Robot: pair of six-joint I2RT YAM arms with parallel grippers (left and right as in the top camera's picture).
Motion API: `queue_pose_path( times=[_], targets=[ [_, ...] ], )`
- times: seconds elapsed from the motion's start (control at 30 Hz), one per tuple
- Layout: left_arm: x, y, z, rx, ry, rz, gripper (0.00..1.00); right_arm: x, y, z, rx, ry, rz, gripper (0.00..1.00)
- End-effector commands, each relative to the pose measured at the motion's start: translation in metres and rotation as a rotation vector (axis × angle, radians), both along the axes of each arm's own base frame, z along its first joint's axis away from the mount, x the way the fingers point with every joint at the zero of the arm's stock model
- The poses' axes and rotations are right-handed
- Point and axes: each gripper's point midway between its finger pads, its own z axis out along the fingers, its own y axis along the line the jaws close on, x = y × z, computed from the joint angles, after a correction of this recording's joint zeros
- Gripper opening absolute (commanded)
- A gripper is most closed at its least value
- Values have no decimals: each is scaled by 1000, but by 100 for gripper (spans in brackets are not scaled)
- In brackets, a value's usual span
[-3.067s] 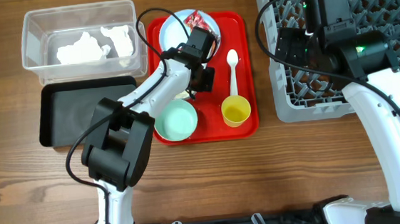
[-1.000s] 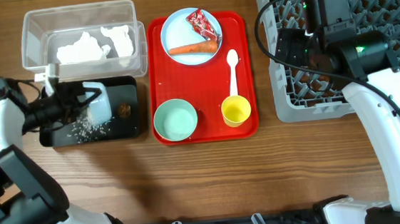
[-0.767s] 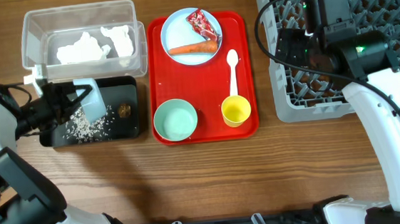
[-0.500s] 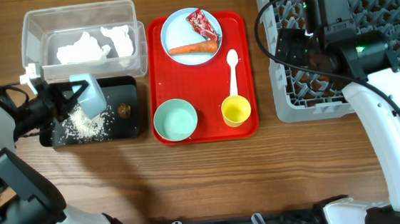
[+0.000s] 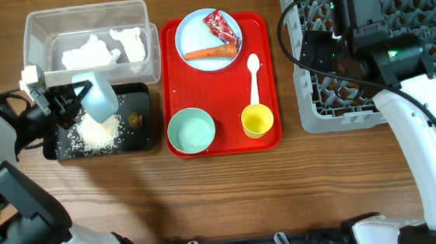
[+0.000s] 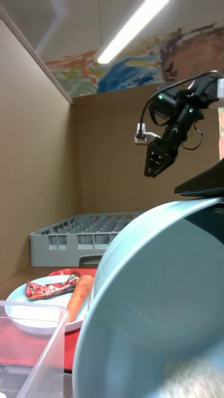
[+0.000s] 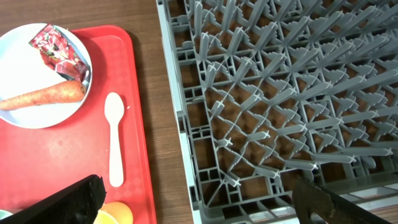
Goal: Sort waste into correct bins and load items into the dishwasher rack
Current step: 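Tilt the white bowl over the black tray to pour out the rice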
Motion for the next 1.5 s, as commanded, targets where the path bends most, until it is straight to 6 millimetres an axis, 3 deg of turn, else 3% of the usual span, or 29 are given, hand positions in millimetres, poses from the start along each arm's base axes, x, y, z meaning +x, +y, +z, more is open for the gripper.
queue_pose_path(
  times=[0.0, 0.43, 0.7, 0.77, 0.83, 0.9, 1.07, 1.13, 1.2, 1.33, 1.47],
  targets=[
    [-2, 1, 9, -47, 5, 8, 4, 3, 2, -3, -1, 9, 18, 100],
    [-2, 1, 7, -55, 29, 8, 4, 2, 2, -3, -1, 10, 18, 100],
    [-8, -3, 6, -157, 201, 11, 4, 2, 2, -3, 1, 10, 20, 100],
    [-3, 2, -13, -16, 181, 17, 4, 2, 2, -3, 2, 11, 20, 100],
    [1, 21, -61, 288, 257, 57, 4, 2, 2, -3, 2, 11, 20, 100],
    [-3, 32, -85, 422, 344, 74, 4, 2, 2, -3, 1, 14, 20, 100],
    [1, 7, -34, 131, 193, 27, 4, 3, 2, -2, 3, 7, 19, 100],
    [3, -1, -21, 110, 137, 6, 4, 3, 2, -2, 3, 7, 20, 99],
    [4, -14, -14, 151, 80, -29, 4, 3, 2, -2, 3, 6, 20, 100],
    [13, -74, 7, 397, -64, -143, 4, 4, 2, -2, 3, 4, 20, 100],
    [33, -135, 21, 722, -156, -98, 4, 5, 3, -1, 4, -1, 20, 100]
  ],
)
